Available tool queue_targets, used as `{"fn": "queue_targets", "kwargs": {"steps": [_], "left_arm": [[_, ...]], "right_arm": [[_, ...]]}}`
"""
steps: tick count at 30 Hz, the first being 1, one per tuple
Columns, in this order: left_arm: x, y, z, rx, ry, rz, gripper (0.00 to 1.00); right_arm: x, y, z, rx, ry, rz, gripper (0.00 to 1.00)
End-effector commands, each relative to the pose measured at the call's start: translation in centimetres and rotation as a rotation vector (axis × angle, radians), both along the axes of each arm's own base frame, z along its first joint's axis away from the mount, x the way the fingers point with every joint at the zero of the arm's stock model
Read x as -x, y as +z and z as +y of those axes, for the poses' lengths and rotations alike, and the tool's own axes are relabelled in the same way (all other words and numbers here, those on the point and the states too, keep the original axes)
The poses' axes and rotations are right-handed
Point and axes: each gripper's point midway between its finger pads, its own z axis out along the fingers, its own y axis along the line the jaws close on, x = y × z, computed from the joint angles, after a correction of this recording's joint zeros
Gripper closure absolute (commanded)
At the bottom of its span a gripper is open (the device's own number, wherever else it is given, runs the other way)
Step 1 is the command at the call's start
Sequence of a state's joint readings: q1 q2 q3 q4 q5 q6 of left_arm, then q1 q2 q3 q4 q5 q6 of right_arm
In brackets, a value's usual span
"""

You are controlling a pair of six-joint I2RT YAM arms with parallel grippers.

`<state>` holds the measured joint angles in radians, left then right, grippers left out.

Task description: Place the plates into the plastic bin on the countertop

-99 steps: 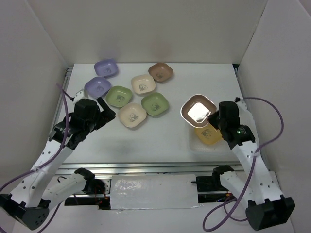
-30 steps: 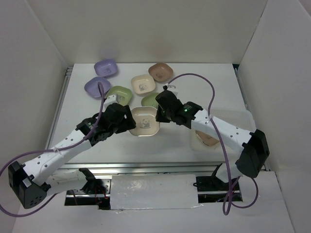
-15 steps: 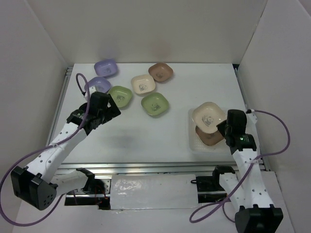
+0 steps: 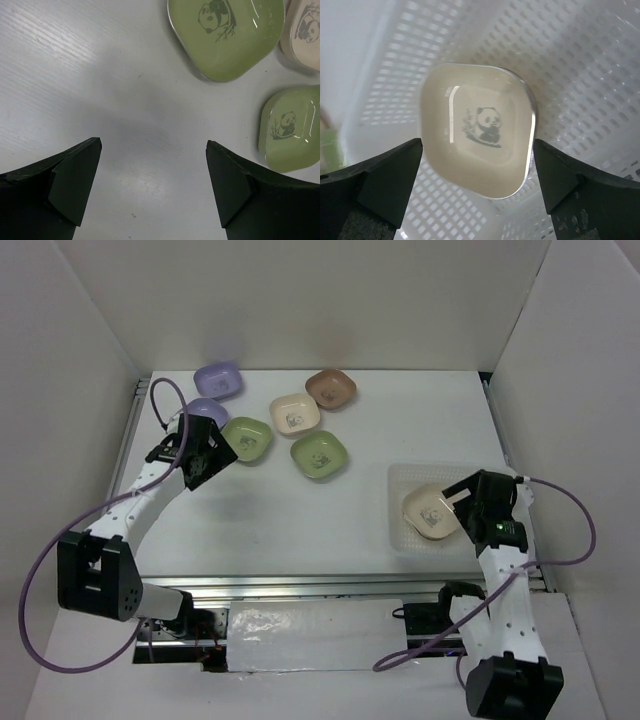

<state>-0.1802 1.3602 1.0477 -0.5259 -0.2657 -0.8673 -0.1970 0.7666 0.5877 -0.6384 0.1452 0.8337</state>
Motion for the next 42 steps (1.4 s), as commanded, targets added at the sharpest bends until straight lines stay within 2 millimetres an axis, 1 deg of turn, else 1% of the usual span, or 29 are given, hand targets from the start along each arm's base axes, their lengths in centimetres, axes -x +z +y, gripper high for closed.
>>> {"fn": "queue_targets", "kwargs": {"steps": [1,2,3,5,6,10,11,12,14,17,20,24,25,27,28,29,30,31,32,33,34,35,36,37,38,39,40,41,42], "left_arm": [[-2.9,0.6,-0.5,0.036,-0.03,-0.058,0.01],[-3.7,0.6,-0.4,0.047,-0.024,-0.075,0.01],[-4.2,-0.5,-0.3,0.055,-0.011,-0.053,0.01],[-5.7,-0.8,-0.2,0.077,0.007,-0.069,0.01],[-6.3,-2.2,-0.3,0.09,0.027,-0.042,0.01],[-8.2,-3.7,-0.3,0.109,0.097,-0.032,0.01],[-9.0,-3.4,0.1,0.098,0.128,-0.041,0.01],[-8.9,-4.7,0.3,0.091,0.159,0.0,0.01],[-9.8,-5.0,0.3,0.084,0.182,0.001,0.02],[-10.6,-7.3,0.3,0.077,0.206,0.048,0.05],[-10.6,-9.0,0.2,0.067,0.222,0.088,0.14],[-10.3,-11.0,0.3,0.063,0.233,0.124,0.18],[-10.1,-11.4,0.4,0.06,0.233,0.13,0.22],[-10.1,-11.8,0.3,0.063,0.229,0.136,0.37],[-9.9,-12.1,0.2,0.064,0.23,0.141,0.63],[-9.6,-11.9,0.3,0.066,0.241,0.14,0.85],[-9.2,-11.6,0.2,0.053,0.247,0.136,1.0],[-7.9,-12.0,0.4,0.039,0.253,0.154,1.0],[-7.2,-10.0,0.4,0.037,0.258,0.119,1.0],[-6.3,-9.2,-0.3,0.025,0.24,0.107,1.0],[-4.7,-7.2,0.1,-0.007,0.24,0.067,1.0],[-3.7,-6.1,-0.2,-0.026,0.215,0.048,1.0],[-2.6,-5.0,-1.9,-0.046,0.143,0.035,1.0],[-1.3,-4.6,-2.3,-0.08,0.079,0.032,1.0],[-0.7,-1.9,-3.4,-0.064,0.014,-0.034,1.0],[0.4,-1.1,-5.4,-0.066,-0.077,-0.049,1.0],[1.4,0.9,-6.0,-0.066,-0.132,-0.095,1.0],[2.3,1.9,-6.9,-0.06,-0.179,-0.116,1.0],[3.3,2.6,-8.4,-0.049,-0.245,-0.131,1.0]], "right_arm": [[-0.9,6.7,-0.2,0.068,0.009,-0.175,0.0],[-0.6,8.1,0.0,0.08,0.013,-0.215,0.0],[-0.5,9.5,0.5,0.087,0.032,-0.242,0.0],[-0.4,10.9,1.2,0.092,0.069,-0.275,0.0],[-0.5,12.0,2.1,0.088,0.111,-0.297,0.0],[-0.6,13.6,4.4,0.067,0.227,-0.332,0.0],[-0.6,13.9,4.7,0.065,0.236,-0.335,0.0],[-0.6,14.4,4.7,0.067,0.242,-0.348,0.0],[-0.5,15.1,5.9,0.061,0.297,-0.366,0.0],[-0.2,16.2,6.6,0.064,0.324,-0.4,0.0],[-0.1,16.8,6.9,0.064,0.339,-0.416,0.0],[-0.1,17.6,7.6,0.063,0.369,-0.429,0.0],[-0.1,17.6,7.8,0.059,0.375,-0.43,0.0],[-0.2,18.0,8.4,0.053,0.399,-0.445,0.0],[-0.4,18.0,8.7,0.048,0.408,-0.444,0.0],[-0.6,18.0,9.3,0.045,0.435,-0.454,0.0],[-0.8,17.9,9.9,0.042,0.461,-0.459,0.0],[-1.2,17.3,10.6,0.038,0.491,-0.445,0.0],[-2.0,16.9,11.6,0.032,0.525,-0.457,0.0],[-2.2,16.5,13.4,0.024,0.6,-0.455,0.0],[-3.1,15.9,15.4,0.004,0.673,-0.446,0.0],[-3.4,15.8,17.0,-0.005,0.725,-0.442,0.0],[-2.8,15.5,20.0,-0.005,0.839,-0.433,0.0],[-4.1,15.7,21.8,0.025,0.87,-0.412,0.0],[-4.5,15.9,23.3,0.046,0.906,-0.399,0.0],[-3.9,15.8,25.8,0.082,0.987,-0.376,0.0],[-5.5,15.7,27.3,0.143,0.985,-0.318,0.0],[-6.2,16.3,28.7,0.164,0.996,-0.321,0.0],[-6.5,15.5,29.4,0.199,1.014,-0.269,0.0]]}}
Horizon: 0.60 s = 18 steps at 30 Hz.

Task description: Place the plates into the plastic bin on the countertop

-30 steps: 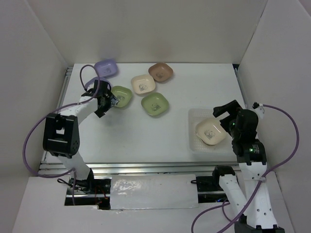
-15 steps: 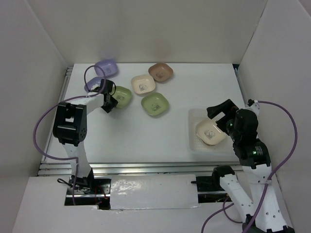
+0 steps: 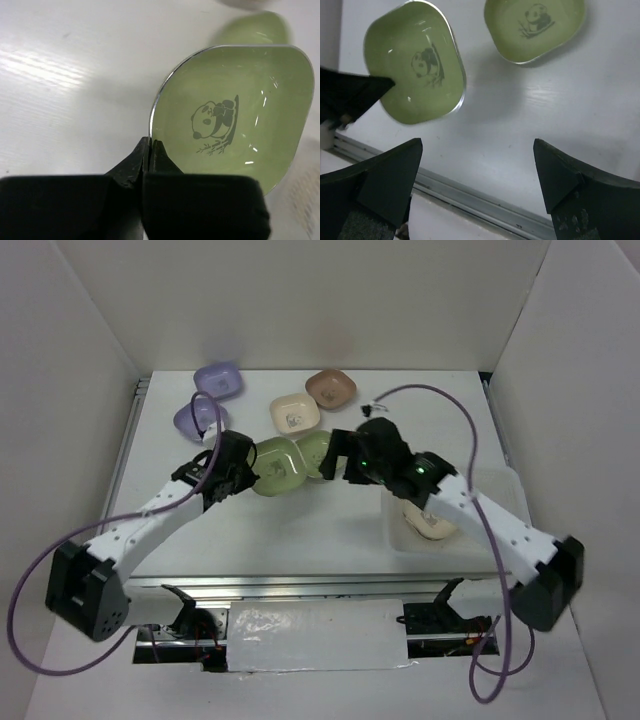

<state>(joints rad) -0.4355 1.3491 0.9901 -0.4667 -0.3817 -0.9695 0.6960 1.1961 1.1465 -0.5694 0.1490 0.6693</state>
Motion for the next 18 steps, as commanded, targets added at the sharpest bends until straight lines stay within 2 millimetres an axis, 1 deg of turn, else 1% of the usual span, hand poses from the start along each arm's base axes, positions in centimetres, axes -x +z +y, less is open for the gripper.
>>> {"fn": "queue_targets", "kwargs": {"steps": [1,2,3,4,5,6,7,9,10,11,12,13,14,15,16,17,18], "left_arm": [[2.6,4.8,-1.9,-0.01,-0.175,-0.124,1.0],[3.3,5.5,-2.5,0.006,-0.204,-0.142,1.0],[4.1,6.2,-3.5,0.028,-0.25,-0.158,1.0],[5.0,7.3,-4.0,0.057,-0.283,-0.177,1.0],[5.3,7.9,-4.3,0.071,-0.302,-0.191,1.0],[5.6,8.4,-4.5,0.077,-0.323,-0.209,1.0],[5.9,9.3,-4.5,0.086,-0.331,-0.224,1.0],[6.1,10.6,-4.9,0.1,-0.367,-0.25,0.99],[6.0,10.9,-4.8,0.096,-0.361,-0.257,0.93],[6.1,10.9,-4.4,0.082,-0.35,-0.246,0.78],[5.7,11.3,-3.6,0.055,-0.303,-0.259,0.21],[5.7,11.3,-3.0,0.049,-0.26,-0.248,0.01],[5.9,11.1,-2.5,0.032,-0.243,-0.233,0.01],[5.8,11.2,-1.6,0.013,-0.198,-0.228,0.01],[5.7,11.4,-1.4,0.012,-0.177,-0.237,0.01],[5.6,11.3,-1.1,0.007,-0.165,-0.238,0.01],[5.6,11.0,-0.9,0.005,-0.152,-0.238,0.01]], "right_arm": [[-3.0,2.0,4.4,0.115,0.045,-0.077,0.0],[-3.5,1.5,5.1,0.139,0.046,-0.067,0.0],[-4.1,1.0,5.6,0.157,0.036,-0.053,0.01],[-5.0,-0.1,6.5,0.177,0.034,-0.029,0.04],[-5.3,-0.6,6.7,0.185,0.034,-0.018,0.1],[-5.5,-1.1,7.2,0.188,0.034,-0.007,0.19],[-5.9,-1.7,7.6,0.195,0.035,0.003,0.26],[-5.4,-2.0,8.2,0.184,0.05,0.007,0.61],[-5.3,-1.6,8.3,0.169,0.046,-0.008,0.75],[-4.8,-1.4,8.2,0.163,0.031,-0.007,0.93],[-4.8,-0.5,7.4,0.159,-0.006,-0.032,1.0],[-4.5,-0.9,6.3,0.171,-0.03,-0.019,1.0],[-4.4,-0.9,5.5,0.155,-0.07,-0.001,1.0],[-5.6,-1.4,1.2,0.145,-0.194,0.035,1.0],[-4.6,-1.6,0.4,0.151,-0.192,0.044,1.0],[-5.7,-2.2,-3.3,0.122,-0.31,0.077,1.0],[-4.4,-3.0,-6.4,0.109,-0.367,0.094,1.0]]}}
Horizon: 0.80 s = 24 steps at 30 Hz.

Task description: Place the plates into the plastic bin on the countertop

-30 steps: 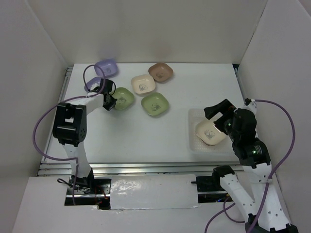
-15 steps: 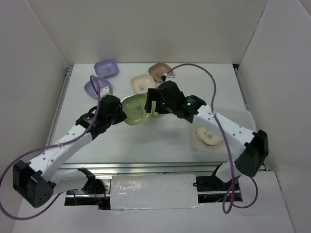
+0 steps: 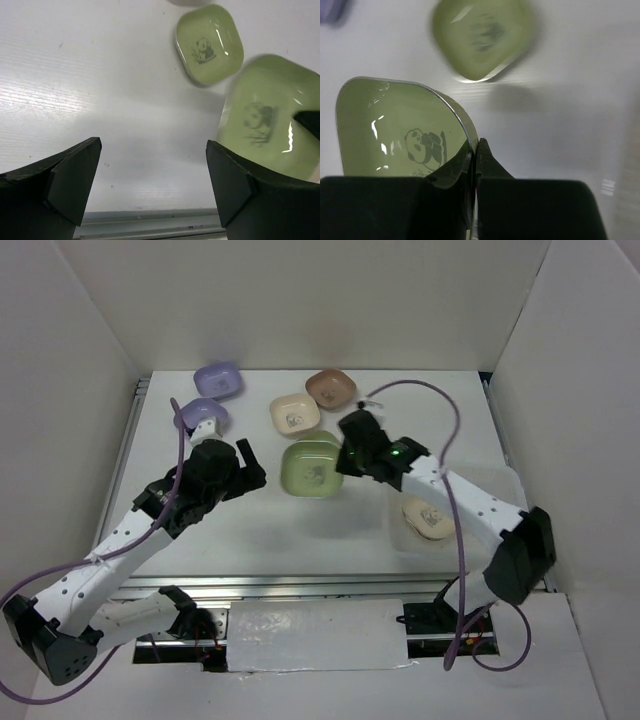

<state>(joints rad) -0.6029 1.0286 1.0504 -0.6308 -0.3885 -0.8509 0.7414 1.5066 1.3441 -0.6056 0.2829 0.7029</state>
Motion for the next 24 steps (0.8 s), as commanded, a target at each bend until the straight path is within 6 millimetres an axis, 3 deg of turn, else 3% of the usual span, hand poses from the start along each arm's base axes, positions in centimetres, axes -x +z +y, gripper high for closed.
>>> {"fn": "queue_targets", "kwargs": {"steps": [1,2,3,5,6,7,8,9,10,12,13,15,16,18,19,20,21,22,24], "left_arm": [[-0.7,1.3,1.6,0.001,0.101,-0.048,0.01],[-1.0,0.9,1.7,-0.002,0.107,-0.046,0.01],[-1.5,0.5,1.4,0.003,0.099,-0.057,0.01],[-2.6,-0.9,0.7,0.0,0.078,-0.027,0.01],[-3.4,-0.8,0.1,0.003,0.061,-0.038,0.01],[-4.2,-2.0,-0.4,-0.017,0.056,-0.009,0.01],[-5.0,-2.1,-1.0,-0.002,0.039,-0.001,0.01],[-5.8,-2.1,-1.7,0.013,0.026,-0.005,0.01],[-6.7,-3.3,-2.1,0.003,0.022,0.029,0.01],[-8.2,-3.1,-3.3,0.043,0.004,0.034,0.01],[-9.1,-4.2,-4.0,0.046,-0.006,0.06,0.01],[-10.4,-4.1,-5.3,0.096,-0.036,0.074,0.01],[-11.1,-5.6,-5.8,0.09,-0.04,0.105,0.01],[-12.5,-5.2,-6.5,0.097,-0.043,0.101,0.01],[-12.9,-6.6,-6.8,0.083,-0.042,0.132,0.01],[-13.5,-6.8,-6.9,0.082,-0.037,0.137,0.01],[-14.2,-6.4,-7.2,0.087,-0.04,0.123,0.01],[-14.6,-7.7,-7.5,0.085,-0.042,0.15,0.01],[-15.7,-8.0,-7.8,0.097,-0.034,0.154,0.01]], "right_arm": [[0.6,0.0,-11.9,-0.037,-0.35,0.01,1.0],[0.9,-0.3,-14.3,-0.06,-0.427,0.011,1.0],[2.2,-1.5,-18.8,-0.072,-0.552,0.002,1.0],[3.5,-1.5,-22.4,-0.129,-0.653,-0.046,1.0],[4.3,-3.6,-25.6,-0.124,-0.759,-0.021,1.0],[4.8,-4.1,-27.0,-0.13,-0.807,-0.028,1.0],[5.2,-4.0,-27.6,-0.14,-0.81,-0.045,1.0],[5.8,-5.2,-28.9,-0.134,-0.853,-0.022,1.0],[6.1,-5.6,-30.2,-0.138,-0.901,-0.018,1.0],[6.5,-6.9,-30.7,-0.134,-0.909,0.02,1.0],[6.5,-7.1,-31.2,-0.134,-0.917,0.025,1.0],[6.6,-8.0,-31.2,-0.139,-0.919,0.053,0.94],[6.6,-8.1,-31.3,-0.139,-0.92,0.055,0.89],[6.7,-8.1,-31.5,-0.137,-0.93,0.055,0.61],[6.9,-8.2,-31.5,-0.139,-0.934,0.058,0.4],[6.9,-7.9,-31.5,-0.143,-0.936,0.052,0.07],[6.9,-7.1,-31.5,-0.147,-0.94,0.027,0.0],[7.2,-6.8,-31.7,-0.14,-0.947,0.021,0.0],[7.3,-4.7,-31.7,-0.147,-0.946,-0.033,0.0]]}}
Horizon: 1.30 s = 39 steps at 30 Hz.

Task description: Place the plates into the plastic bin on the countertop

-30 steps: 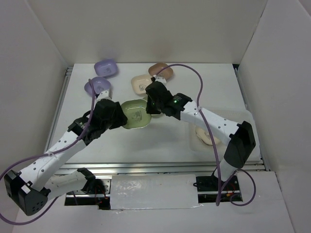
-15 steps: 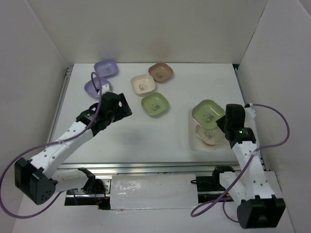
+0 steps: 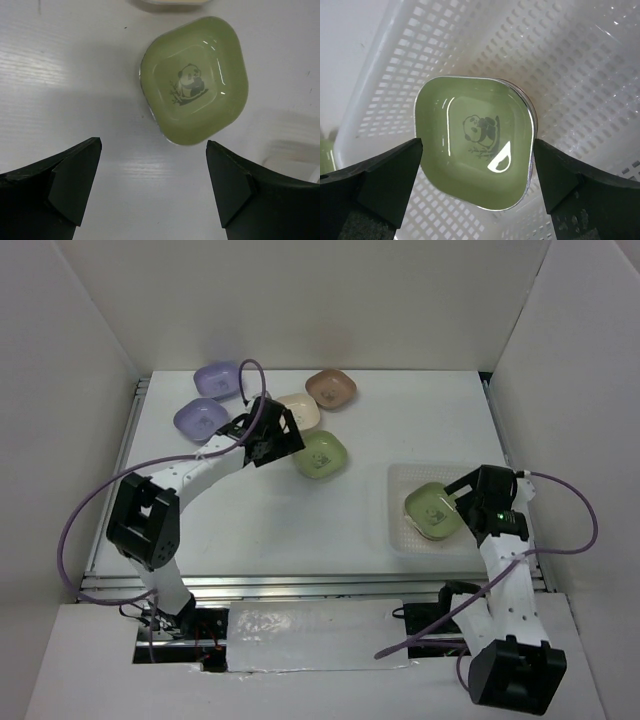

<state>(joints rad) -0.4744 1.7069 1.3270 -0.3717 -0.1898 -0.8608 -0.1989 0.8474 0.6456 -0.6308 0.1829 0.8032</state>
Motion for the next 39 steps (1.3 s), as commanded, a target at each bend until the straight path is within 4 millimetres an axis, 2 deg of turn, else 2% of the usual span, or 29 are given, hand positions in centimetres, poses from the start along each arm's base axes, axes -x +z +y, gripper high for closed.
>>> {"fn": "queue_targets", "kwargs": {"steps": [1,2,3,6,8,9,10,13,16,18,19,20,21,22,23,24,25,26,27,28,29,30,31,32,34,35,37,38,39], "left_arm": [[-2.4,-0.5,-1.5,0.044,-0.021,-0.007,0.01],[-2.9,-0.8,-1.7,0.051,-0.022,-0.001,0.01],[-3.4,-2.4,-2.0,0.05,-0.019,0.022,0.01],[-4.6,-3.6,-2.7,0.051,-0.009,0.038,0.01],[-5.3,-5.3,-3.3,0.041,-0.001,0.069,0.02],[-5.3,-7.0,-3.3,0.025,0.01,0.104,0.04],[-5.1,-7.5,-3.3,0.012,0.016,0.124,0.06],[-4.2,-9.3,-3.3,-0.036,0.047,0.162,0.31],[-2.5,-10.6,-2.7,-0.067,0.076,0.194,0.87],[-2.0,-9.7,-2.3,-0.061,0.08,0.177,0.94],[-1.4,-10.0,-1.9,-0.076,0.077,0.193,1.0],[-1.2,-8.6,-1.9,-0.072,0.061,0.168,1.0],[-0.8,-7.9,-2.0,-0.073,0.044,0.159,1.0],[0.4,-7.6,-2.3,-0.085,0.014,0.159,1.0],[1.0,-4.9,-2.7,-0.081,-0.027,0.097,1.0],[3.0,-4.6,-3.8,-0.095,-0.091,0.084,1.0],[3.8,-1.6,-4.3,-0.08,-0.141,0.012,1.0],[5.3,-0.8,-5.3,-0.083,-0.183,-0.005,1.0],[6.3,-0.2,-5.3,-0.085,-0.206,-0.016,1.0],[7.3,1.6,-5.3,-0.063,-0.224,-0.046,1.0],[8.2,2.6,-5.9,-0.045,-0.254,-0.061,1.0],[9.1,2.9,-5.9,-0.036,-0.271,-0.065,1.0],[9.6,4.8,-6.0,0.001,-0.291,-0.107,1.0],[10.1,5.4,-6.2,0.02,-0.31,-0.117,1.0],[10.7,7.6,-6.2,0.053,-0.344,-0.156,1.0],[10.9,8.6,-6.0,0.05,-0.346,-0.16,1.0],[10.7,10.0,-4.8,0.022,-0.31,-0.195,1.0],[10.5,10.6,-4.3,0.013,-0.293,-0.205,0.97],[10.1,11.3,-3.7,0.009,-0.273,-0.227,0.94]], "right_arm": [[-0.2,4.2,-0.5,0.045,-0.015,-0.102,0.0],[0.0,5.2,-0.4,0.057,-0.01,-0.129,0.0],[-0.1,6.4,-0.2,0.064,0.002,-0.153,0.0],[-0.1,8.1,0.5,0.069,0.039,-0.188,0.0],[-0.2,8.8,1.3,0.068,0.081,-0.196,0.0],[-0.1,8.9,1.6,0.07,0.09,-0.198,0.0],[-0.1,9.1,2.0,0.07,0.107,-0.198,0.0],[0.0,10.1,2.5,0.079,0.124,-0.22,0.0],[-0.4,11.0,3.6,0.072,0.166,-0.254,0.0],[-1.1,11.3,4.8,0.055,0.225,-0.282,0.0],[-1.5,11.2,6.8,0.038,0.31,-0.284,0.0],[-1.8,10.7,8.0,0.026,0.365,-0.283,0.0],[-2.6,11.4,10.0,0.01,0.456,-0.33,0.0],[-3.3,10.9,11.7,-0.005,0.529,-0.321,0.0],[-3.5,11.6,14.7,-0.015,0.641,-0.352,0.0],[-4.2,10.1,15.9,-0.001,0.673,-0.29,0.0],[-4.2,11.6,18.7,0.015,0.752,-0.303,0.0],[-4.6,11.0,18.8,0.072,0.73,-0.249,0.0],[-5.9,10.7,20.0,0.091,0.741,-0.198,0.0],[-5.7,10.0,21.3,0.106,0.776,-0.158,0.0],[-6.4,8.6,22.3,0.116,0.794,-0.107,0.0],[-6.8,8.6,23.1,0.115,0.807,-0.103,0.01],[-6.9,8.4,24.0,0.109,0.822,-0.098,0.04],[-7.1,7.4,24.9,0.107,0.841,-0.074,0.07],[-7.2,7.1,25.9,0.1,0.856,-0.066,0.2],[-7.1,6.6,26.4,0.094,0.858,-0.053,0.43],[-6.9,6.6,26.3,0.096,0.833,-0.048,0.76],[-6.7,6.8,26.2,0.097,0.826,-0.054,0.82],[-6.7,7.0,25.9,0.093,0.808,-0.06,1.0]]}}
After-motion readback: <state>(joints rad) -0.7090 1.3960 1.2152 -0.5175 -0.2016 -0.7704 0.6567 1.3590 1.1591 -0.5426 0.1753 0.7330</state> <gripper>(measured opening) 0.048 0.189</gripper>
